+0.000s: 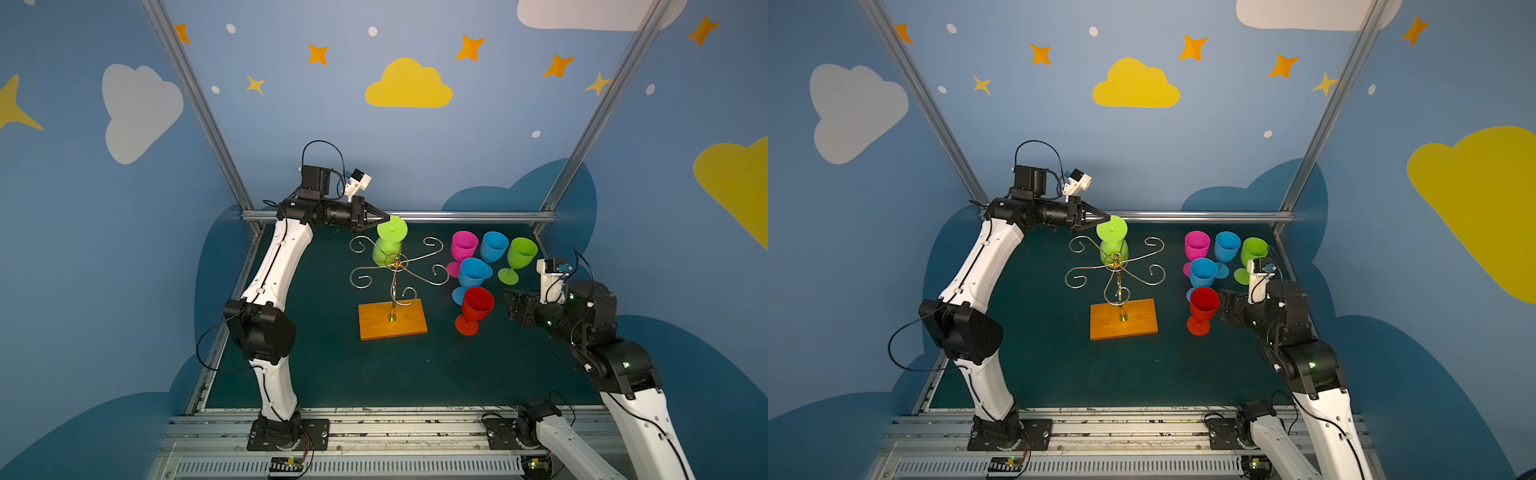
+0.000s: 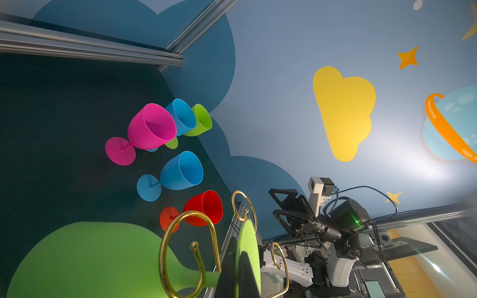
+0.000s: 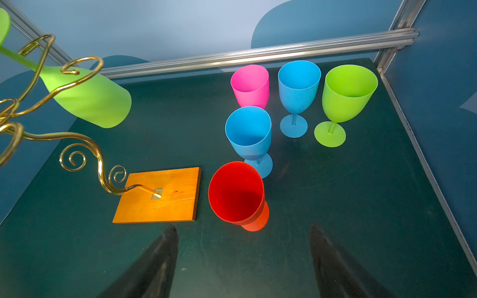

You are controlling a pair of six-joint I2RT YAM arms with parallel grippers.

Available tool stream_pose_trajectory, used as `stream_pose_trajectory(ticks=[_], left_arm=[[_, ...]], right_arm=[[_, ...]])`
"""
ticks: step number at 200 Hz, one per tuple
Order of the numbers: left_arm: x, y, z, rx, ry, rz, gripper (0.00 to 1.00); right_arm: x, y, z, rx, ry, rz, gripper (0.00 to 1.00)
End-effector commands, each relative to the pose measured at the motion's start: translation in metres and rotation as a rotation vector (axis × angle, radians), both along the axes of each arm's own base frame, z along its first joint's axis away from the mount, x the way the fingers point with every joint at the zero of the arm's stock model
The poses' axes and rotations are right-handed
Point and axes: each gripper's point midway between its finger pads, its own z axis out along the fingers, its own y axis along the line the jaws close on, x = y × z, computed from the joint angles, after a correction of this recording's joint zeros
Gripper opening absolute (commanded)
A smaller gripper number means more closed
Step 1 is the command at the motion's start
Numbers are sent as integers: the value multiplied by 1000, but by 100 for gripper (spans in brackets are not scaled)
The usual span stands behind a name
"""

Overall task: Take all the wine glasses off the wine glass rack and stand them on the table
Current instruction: 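Raise the green glass by its foot clear of the rack hooks with the left gripper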

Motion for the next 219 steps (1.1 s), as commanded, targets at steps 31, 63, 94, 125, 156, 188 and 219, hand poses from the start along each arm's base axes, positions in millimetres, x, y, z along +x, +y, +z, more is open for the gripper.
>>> stream_pose_trajectory(ticks=[31,63,94,125,156,188,219], left_arm=[[-5,11,25,-18,-79,4,3],[-3,14,23,-14,-75,16,3],[-1,15,23,-3,-75,37,3],[0,18,26,12,-85,68,3],[-2,20,31,15,-99,87,3],[-8,21,35,6,-108,90,3],[-10,23,36,11,-115,100,3]], right_arm=[[-1,-2,-2,-7,6,-5,79],[-1,-2,-3,-6,8,-6,79],[-1,-1,-3,-3,7,-4,79],[-1,-2,-3,-4,8,-7,79],[-1,-2,-3,-4,9,-5,79],[-1,-1,-2,-3,6,-3,79],[-2,-2,-1,-3,2,-5,79]])
